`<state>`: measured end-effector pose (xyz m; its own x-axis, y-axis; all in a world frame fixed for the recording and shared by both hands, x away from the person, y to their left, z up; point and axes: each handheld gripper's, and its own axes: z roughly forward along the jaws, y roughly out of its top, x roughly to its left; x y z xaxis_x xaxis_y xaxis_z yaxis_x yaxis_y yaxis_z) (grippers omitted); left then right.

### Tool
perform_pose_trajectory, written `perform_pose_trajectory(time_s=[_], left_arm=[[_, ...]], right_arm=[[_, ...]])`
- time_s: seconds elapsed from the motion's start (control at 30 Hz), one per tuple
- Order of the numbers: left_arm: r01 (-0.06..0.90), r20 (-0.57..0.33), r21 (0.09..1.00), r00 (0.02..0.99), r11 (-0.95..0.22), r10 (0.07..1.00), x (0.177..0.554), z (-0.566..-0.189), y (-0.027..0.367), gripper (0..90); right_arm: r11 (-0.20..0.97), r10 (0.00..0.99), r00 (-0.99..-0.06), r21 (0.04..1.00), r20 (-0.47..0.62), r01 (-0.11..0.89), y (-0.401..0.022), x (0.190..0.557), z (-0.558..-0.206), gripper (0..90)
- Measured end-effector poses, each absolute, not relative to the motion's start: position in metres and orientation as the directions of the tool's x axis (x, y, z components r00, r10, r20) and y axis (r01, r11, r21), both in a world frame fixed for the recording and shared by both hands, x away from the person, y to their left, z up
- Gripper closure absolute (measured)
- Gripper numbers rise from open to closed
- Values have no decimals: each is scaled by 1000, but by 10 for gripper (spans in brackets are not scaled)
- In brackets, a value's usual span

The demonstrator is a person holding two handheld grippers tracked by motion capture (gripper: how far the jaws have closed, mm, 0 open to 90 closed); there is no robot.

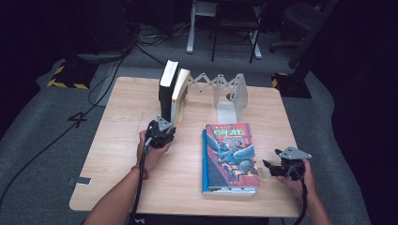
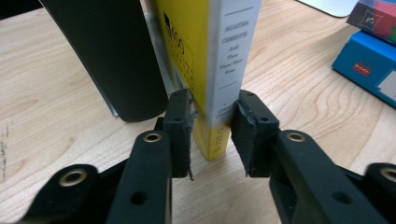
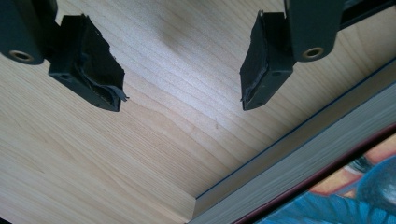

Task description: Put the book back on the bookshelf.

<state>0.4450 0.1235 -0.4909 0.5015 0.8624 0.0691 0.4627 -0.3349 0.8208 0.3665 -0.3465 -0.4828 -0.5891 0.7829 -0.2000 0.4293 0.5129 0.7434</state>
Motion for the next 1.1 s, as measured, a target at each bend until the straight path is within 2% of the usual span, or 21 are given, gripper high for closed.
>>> perform_pose_trajectory(time_s=[0.23,0.47,0.73,1.1], left_arm=[[487,61,816,462,-311,885,457,-490,115,721],[526,15,820,373,-225,928,468,-490,98,729],[558,-6,809,321,-184,947,477,-488,86,728],[587,-36,796,288,-147,957,489,-485,82,724]], right_arm=[[517,781,-589,743,-207,425,-345,366,-482,311],[520,780,-591,737,-204,432,-346,367,-484,311],[522,780,-589,738,-211,428,-346,366,-484,313],[521,780,-588,741,-213,423,-347,366,-483,312]])
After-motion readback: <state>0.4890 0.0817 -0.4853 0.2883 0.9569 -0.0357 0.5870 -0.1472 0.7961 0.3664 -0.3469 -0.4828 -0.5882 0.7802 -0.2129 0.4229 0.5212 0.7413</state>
